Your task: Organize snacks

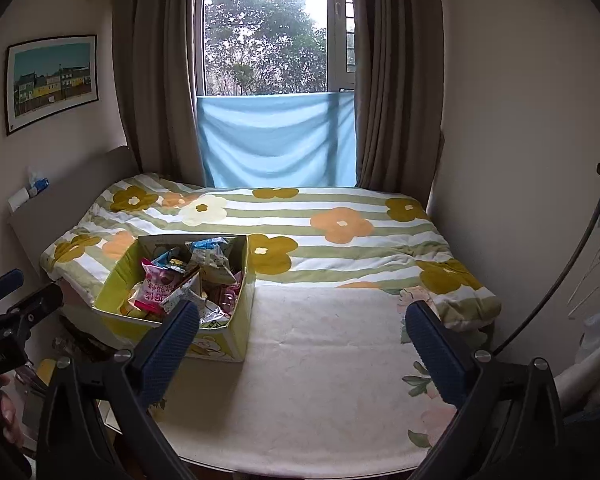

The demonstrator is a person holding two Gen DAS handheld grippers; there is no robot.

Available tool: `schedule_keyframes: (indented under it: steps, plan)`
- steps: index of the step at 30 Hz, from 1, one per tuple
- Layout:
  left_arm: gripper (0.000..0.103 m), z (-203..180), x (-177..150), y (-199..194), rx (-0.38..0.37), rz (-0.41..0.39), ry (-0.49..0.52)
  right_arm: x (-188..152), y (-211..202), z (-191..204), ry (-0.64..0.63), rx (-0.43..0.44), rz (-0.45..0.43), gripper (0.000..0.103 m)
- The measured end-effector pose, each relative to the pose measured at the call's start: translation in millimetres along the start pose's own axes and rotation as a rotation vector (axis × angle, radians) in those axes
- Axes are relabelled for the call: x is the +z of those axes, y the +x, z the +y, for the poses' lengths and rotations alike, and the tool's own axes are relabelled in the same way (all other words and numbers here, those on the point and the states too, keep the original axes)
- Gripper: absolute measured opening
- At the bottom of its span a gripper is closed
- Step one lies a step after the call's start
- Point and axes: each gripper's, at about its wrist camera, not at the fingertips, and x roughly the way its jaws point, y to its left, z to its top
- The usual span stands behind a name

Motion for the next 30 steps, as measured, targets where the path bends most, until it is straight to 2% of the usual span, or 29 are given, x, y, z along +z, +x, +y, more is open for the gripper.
schedule_keyframes:
  steps: [8,30]
  plan:
    - [0.103,-7.2,0.7,-12.4,0.006,-0.031,0.012,-3.7,-7.0,-0.7,0.008,0.01,-0.021,0.103]
    - [0.103,-3.5,5.2,-8.9,0.015,-0.041,0.024,-5.1,-4.7,3.1,0.02,0.007,-0.018,0.103]
